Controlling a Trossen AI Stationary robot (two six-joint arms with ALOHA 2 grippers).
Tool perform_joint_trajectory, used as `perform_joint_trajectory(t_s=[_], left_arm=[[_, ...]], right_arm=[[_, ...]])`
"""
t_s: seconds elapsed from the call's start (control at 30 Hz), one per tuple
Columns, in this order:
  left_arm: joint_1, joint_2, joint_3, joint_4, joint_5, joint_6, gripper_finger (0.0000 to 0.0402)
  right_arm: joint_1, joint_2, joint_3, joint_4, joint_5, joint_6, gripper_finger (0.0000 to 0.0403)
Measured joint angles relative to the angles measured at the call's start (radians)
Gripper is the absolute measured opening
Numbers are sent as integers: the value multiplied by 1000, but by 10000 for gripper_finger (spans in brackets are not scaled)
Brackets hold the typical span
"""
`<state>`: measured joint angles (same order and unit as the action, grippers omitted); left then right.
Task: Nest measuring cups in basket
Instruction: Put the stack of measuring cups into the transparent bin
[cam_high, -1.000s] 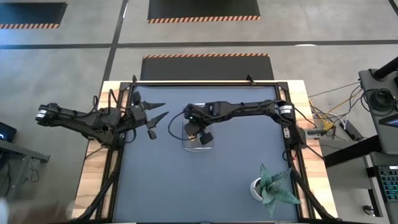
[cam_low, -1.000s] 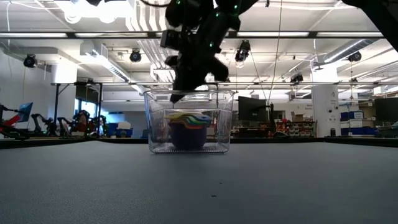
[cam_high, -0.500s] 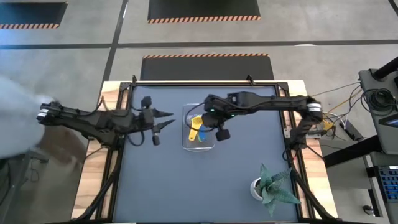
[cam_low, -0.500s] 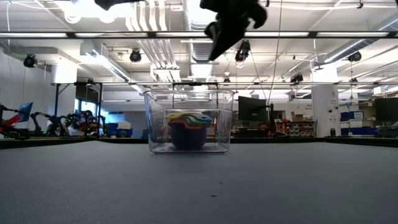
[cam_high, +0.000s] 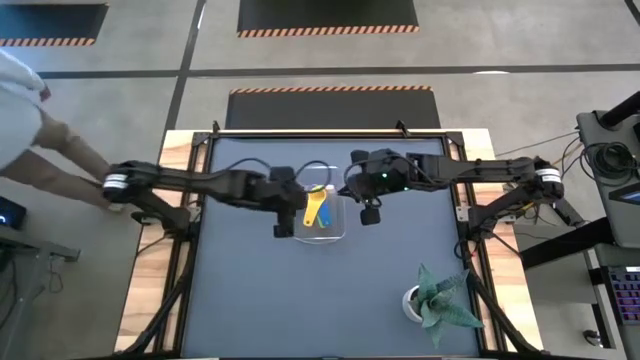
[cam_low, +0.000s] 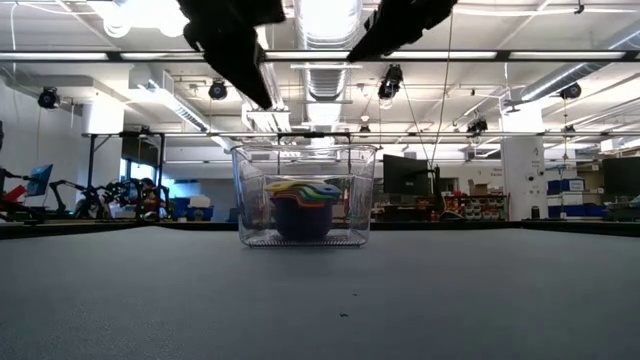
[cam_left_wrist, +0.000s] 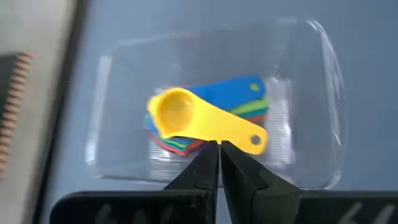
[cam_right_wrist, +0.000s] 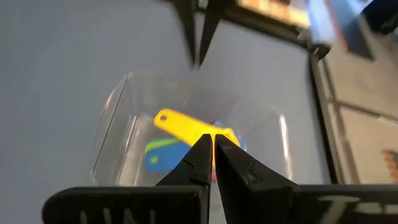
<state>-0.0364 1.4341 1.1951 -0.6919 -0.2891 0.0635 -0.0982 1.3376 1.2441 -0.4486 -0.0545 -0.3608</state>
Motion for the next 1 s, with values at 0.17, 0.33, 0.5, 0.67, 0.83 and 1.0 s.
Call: perform_joint_trajectory(t_s=[0.17,0.33,0.5,0.67,0.83,1.0], left_arm=[[44,164,123,-123,98,70,0],[58,281,209,-222,98,74,0],[60,344,242,-251,98,79,0],[67,357,245,-233,98,81,0],[75,359,244,-190,98,69,0],[95,389,271,-203,98,-23,0]], right_arm=[[0,-3,-32,111,0,-6,8],[0,28,-87,183,-6,10,8],[0,39,-150,199,0,23,8],[0,32,-175,199,2,52,8],[0,32,-171,203,3,48,8],[-1,32,-170,214,6,37,8]])
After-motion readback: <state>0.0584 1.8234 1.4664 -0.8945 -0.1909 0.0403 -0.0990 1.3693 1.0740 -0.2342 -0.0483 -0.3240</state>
